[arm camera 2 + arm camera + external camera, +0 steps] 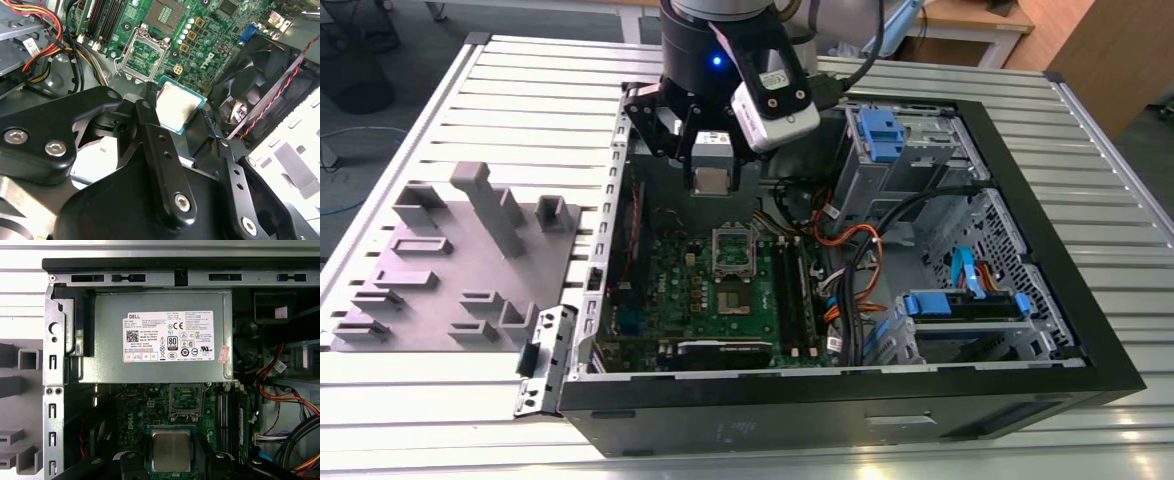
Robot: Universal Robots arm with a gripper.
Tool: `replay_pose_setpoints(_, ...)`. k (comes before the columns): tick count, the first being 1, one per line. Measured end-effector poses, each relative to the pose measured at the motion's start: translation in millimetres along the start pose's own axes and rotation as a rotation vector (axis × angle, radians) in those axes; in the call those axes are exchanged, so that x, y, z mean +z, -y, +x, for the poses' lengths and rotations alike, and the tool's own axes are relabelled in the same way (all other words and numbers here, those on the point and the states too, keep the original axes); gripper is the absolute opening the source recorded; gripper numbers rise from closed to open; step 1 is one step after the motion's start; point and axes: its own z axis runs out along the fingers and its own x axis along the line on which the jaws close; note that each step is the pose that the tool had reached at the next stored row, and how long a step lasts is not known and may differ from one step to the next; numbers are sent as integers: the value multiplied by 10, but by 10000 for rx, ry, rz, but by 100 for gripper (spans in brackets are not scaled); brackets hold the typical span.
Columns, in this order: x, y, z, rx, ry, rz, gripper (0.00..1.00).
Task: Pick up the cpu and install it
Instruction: 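Pick up the cpu and move it towards the insertion slot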
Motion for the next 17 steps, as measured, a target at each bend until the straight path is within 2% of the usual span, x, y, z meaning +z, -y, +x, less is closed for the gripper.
replay_pose_setpoints(5, 23, 1, 0, 1, 0, -1, 47)
replay_pose_setpoints(10, 113, 25, -1, -1, 0, 0, 47)
replay_pose_setpoints(17, 239, 99, -2, 0, 0, 0, 47)
